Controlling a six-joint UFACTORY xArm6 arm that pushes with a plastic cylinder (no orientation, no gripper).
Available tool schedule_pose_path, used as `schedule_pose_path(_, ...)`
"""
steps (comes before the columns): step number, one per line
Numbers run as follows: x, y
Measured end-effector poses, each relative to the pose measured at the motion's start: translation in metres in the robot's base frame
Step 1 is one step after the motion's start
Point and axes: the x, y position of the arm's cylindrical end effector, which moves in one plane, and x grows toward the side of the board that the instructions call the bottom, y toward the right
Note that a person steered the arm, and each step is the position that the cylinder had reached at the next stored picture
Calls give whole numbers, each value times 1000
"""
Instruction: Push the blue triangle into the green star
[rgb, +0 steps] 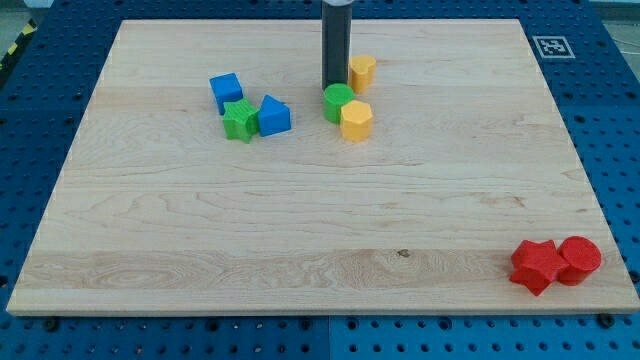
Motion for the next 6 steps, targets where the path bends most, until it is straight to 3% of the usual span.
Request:
schedule_pose_path(2,49,-1)
schedule_pose_path(6,57,-87)
